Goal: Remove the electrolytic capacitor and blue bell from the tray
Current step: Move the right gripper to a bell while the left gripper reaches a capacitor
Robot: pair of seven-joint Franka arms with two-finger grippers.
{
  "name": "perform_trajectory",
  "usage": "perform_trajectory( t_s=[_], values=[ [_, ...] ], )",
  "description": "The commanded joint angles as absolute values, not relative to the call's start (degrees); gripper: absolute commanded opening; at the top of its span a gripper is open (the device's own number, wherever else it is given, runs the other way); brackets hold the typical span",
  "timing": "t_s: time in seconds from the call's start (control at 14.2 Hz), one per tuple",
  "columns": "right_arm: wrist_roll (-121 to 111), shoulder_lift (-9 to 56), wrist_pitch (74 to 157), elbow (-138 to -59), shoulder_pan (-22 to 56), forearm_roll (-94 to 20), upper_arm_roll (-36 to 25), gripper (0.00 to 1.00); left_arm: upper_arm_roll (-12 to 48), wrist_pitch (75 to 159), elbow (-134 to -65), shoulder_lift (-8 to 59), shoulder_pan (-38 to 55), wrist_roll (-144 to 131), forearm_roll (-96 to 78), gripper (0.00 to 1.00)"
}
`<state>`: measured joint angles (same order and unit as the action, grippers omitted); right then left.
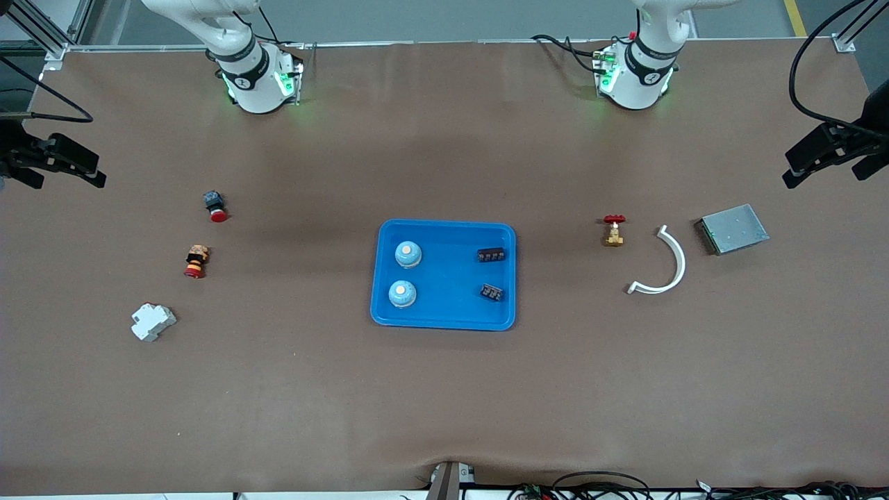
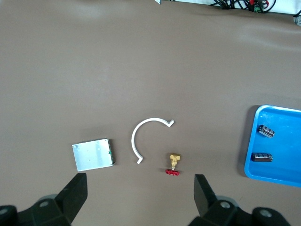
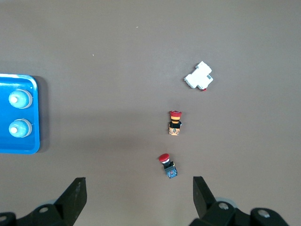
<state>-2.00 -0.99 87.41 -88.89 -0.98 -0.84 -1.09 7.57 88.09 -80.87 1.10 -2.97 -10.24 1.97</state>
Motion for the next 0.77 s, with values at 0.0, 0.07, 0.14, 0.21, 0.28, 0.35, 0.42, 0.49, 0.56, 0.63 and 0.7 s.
perform_trajectory(
  t_s=[0.0,0.07,0.14,0.21,0.28,0.35,0.42,0.49,0.56,0.63,0.7],
  values=[
    [-1.1,-1.7,86.9,-88.7,-0.9,-0.4,-0.9,1.00,7.6,87.6,-80.3,0.9,-3.1,-9.7,3.1,1.00],
    [-1.1,-1.7,87.0,-88.7,-0.9,-0.4,-0.9,1.00,7.6,87.6,-80.3,1.0,-3.1,-9.7,3.2,1.00],
    [-1.1,-1.7,87.0,-88.7,-0.9,-0.4,-0.9,1.00,7.6,87.6,-80.3,1.0,-3.1,-9.7,3.3,1.00],
    [-1.1,-1.7,87.1,-88.7,-0.9,-0.4,-0.9,1.00,7.6,87.6,-80.3,1.1,-3.0,-9.8,3.3,1.00],
    [-1.1,-1.7,87.2,-88.7,-0.8,-0.3,-0.9,1.00,7.4,87.5,-80.0,1.9,-2.5,-9.8,3.3,1.00],
    [-1.1,-1.7,87.2,-88.8,-0.7,-0.1,-0.9,1.00,7.6,87.6,-80.1,2.9,-2.4,-9.8,3.5,1.00],
    [-1.1,-1.7,87.4,-88.8,-0.5,0.0,-0.9,1.00,8.3,87.6,-80.2,3.0,-2.1,-11.0,3.4,1.00],
    [-1.1,-1.6,87.9,-88.9,-0.5,0.0,-0.9,1.00,9.4,87.4,-80.8,3.2,-1.4,-12.9,3.0,1.00],
    [-1.1,-1.6,87.8,-89.2,-0.6,-0.3,-1.1,1.00,10.8,86.8,-81.6,3.8,-0.8,-15.4,3.4,1.00],
    [-1.1,-1.6,87.5,-89.7,-0.4,-0.3,-1.1,1.00,11.3,87.0,-82.3,4.0,-0.4,-18.0,3.4,1.00],
    [0.1,-1.6,87.6,-90.3,0.3,-0.4,-1.1,1.00,12.1,87.1,-82.8,5.2,-0.3,-20.0,3.3,1.00]
  ],
)
